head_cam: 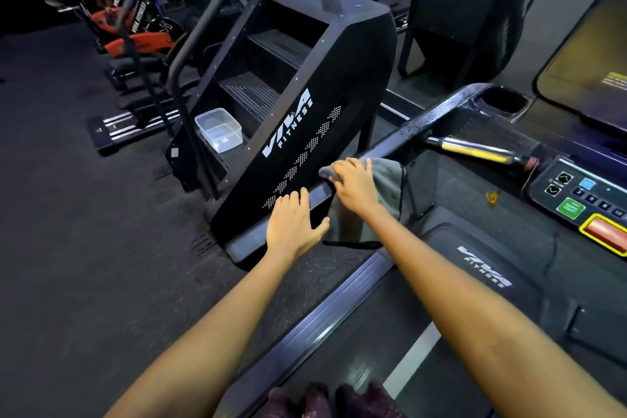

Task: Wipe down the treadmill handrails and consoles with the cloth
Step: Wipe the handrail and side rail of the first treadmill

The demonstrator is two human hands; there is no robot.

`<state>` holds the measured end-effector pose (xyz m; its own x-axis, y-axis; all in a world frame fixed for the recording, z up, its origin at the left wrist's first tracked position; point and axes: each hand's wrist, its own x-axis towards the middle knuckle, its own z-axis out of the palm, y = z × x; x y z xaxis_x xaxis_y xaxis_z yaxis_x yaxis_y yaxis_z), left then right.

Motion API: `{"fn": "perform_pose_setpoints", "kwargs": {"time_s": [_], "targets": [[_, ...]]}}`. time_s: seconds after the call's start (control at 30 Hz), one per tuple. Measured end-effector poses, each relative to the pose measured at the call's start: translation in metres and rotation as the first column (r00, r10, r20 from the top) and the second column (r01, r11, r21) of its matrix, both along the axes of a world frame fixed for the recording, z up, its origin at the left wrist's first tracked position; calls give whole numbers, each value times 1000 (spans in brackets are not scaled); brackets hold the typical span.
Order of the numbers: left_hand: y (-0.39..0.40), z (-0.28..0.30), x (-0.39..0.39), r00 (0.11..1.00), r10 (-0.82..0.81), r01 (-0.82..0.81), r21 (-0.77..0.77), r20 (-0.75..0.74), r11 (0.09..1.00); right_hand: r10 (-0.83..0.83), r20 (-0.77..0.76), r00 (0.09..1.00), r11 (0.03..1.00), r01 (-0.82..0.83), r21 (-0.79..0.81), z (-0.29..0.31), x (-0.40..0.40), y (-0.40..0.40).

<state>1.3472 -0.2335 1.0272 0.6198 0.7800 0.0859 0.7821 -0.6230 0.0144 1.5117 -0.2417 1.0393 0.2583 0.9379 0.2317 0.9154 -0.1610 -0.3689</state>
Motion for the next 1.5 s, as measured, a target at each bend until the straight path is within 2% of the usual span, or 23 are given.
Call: {"fn": "perform_pose_setpoints", "kwargs": {"time_s": [0.1, 0.17, 0.27, 0.37, 0.43, 0.5, 0.6, 0.7, 0.83, 0.9, 1.0, 1.07, 1.17, 1.23, 1.3, 1.4, 1.5], "targets": [[1, 1, 3, 998, 36, -34, -37, 59, 999, 164, -7, 986, 984, -163, 72, -14, 4, -18], [2, 1, 6, 995, 73, -67, -73, 75, 995, 212, -12, 977, 972, -210, 103, -17, 23, -24], [7, 2, 17, 997, 64, -58, -114, 49, 992, 78, -78, 994, 992, -70, 101, -12, 52, -15], [18, 6, 38, 1000, -3, 4, -140, 10, 990, -79, -90, 993, 997, 80, 0, 0, 58, 9], [25, 7, 52, 999, -43, 42, -142, -4, 989, -65, -62, 996, 997, 62, -44, 1, 49, 17], [30, 5, 61, 998, -59, 56, -110, -23, 992, 49, -45, 998, 998, -51, -38, -4, 48, 8], [30, 0, 65, 998, -49, 46, -59, -45, 997, 181, -104, 978, 984, -180, 18, -9, 77, -11], [28, -2, 66, 997, -17, 13, -51, -74, 999, 90, -96, 991, 996, -91, -12, -1, 105, 2], [26, -1, 68, 993, 8, -5, 23, -120, 1000, -33, -28, 999, 997, 30, -69, 6, 90, 28], [24, -3, 69, 989, 20, -9, 71, -150, 997, 40, -32, 999, 999, -41, -27, 1, 81, 22], [22, -2, 72, 983, 42, -24, 100, -180, 995, 246, -102, 964, 968, -240, 66, -13, 92, -1], [20, -2, 73, 980, 43, -23, 109, -192, 994, 294, -108, 950, 955, -286, 80, -17, 112, -8], [19, -3, 73, 980, 47, -24, 121, -194, 992, 168, -94, 981, 983, -159, 94, -16, 133, 6], [20, -3, 73, 980, 44, -20, 124, -195, 992, 22, -105, 994, 997, -14, 72, -10, 125, 22], [19, -2, 73, 978, 37, -10, 130, -204, 991, -42, -101, 994, 997, 48, 55, -5, 105, 30], [18, 0, 74, 976, 23, 7, 136, -218, 991, 83, -57, 995, 993, -77, 93, -6, 80, 19], [18, 1, 74, 973, 37, -3, 148, -227, 989, 254, -101, 962, 965, -244, 100, -19, 92, 1]]}}
